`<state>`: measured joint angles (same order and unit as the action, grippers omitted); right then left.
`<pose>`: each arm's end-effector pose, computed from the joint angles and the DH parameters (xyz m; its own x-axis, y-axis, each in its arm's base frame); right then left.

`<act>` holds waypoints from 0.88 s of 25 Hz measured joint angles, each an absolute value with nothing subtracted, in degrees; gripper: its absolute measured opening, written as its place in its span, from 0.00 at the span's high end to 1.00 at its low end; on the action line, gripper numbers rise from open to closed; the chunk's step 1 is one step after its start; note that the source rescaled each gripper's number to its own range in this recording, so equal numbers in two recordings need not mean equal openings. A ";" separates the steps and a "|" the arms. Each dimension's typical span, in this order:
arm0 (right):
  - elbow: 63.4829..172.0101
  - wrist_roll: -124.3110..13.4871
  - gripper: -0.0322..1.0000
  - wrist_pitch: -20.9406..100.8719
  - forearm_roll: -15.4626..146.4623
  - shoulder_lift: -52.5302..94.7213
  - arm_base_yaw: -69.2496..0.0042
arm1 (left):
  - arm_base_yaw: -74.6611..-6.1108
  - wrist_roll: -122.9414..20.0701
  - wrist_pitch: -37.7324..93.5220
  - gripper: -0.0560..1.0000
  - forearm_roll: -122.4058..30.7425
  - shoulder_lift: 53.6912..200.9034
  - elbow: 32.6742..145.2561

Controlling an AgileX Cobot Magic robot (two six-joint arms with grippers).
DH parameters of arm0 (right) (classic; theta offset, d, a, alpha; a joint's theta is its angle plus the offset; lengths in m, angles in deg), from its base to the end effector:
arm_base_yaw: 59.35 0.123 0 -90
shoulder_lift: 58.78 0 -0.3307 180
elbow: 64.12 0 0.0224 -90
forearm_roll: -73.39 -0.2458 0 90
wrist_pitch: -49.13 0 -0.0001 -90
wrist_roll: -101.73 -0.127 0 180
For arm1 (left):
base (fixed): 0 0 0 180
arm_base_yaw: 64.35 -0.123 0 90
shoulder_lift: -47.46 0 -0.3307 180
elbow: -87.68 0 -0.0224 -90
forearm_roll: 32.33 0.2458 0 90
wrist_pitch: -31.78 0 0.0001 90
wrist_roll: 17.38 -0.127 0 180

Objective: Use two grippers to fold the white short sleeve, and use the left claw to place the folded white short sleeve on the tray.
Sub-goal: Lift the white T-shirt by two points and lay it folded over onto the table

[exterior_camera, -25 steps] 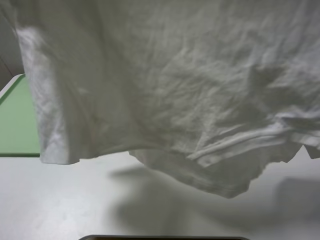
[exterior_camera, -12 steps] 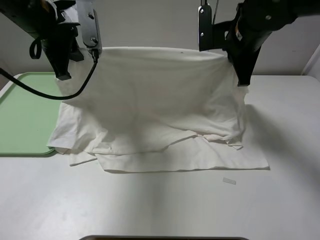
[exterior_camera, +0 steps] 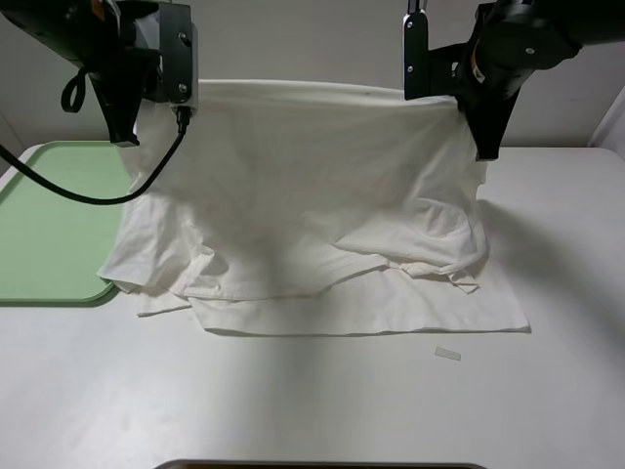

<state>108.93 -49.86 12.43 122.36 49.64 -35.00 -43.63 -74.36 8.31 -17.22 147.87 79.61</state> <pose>0.3942 0.1155 0.2630 -0.1252 -0.9834 0.1312 -0.7102 -0.0035 -0.7040 0.3741 -0.1274 0.3083 0.0617 0.9814 -0.1816 0.6737 0.0933 0.7331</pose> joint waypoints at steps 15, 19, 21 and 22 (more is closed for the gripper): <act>106.94 -23.41 0.97 6.14 106.31 49.54 -35.15 | -43.40 -98.90 -0.46 0.95 -19.09 147.87 72.45; 101.65 -20.65 0.97 5.72 103.47 49.36 -35.15 | -43.23 -107.24 0.50 0.95 -20.00 147.87 66.58; 99.53 -20.52 0.97 6.00 103.54 49.30 -35.15 | -43.02 -110.69 4.55 0.95 -20.81 147.87 60.58; 98.25 -20.44 0.97 6.14 103.58 49.30 -35.15 | -43.02 -111.08 5.95 0.95 -21.08 147.87 59.04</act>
<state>98.25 -20.44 6.14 103.58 49.30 -35.15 -43.02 -111.08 5.95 -21.08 147.87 59.04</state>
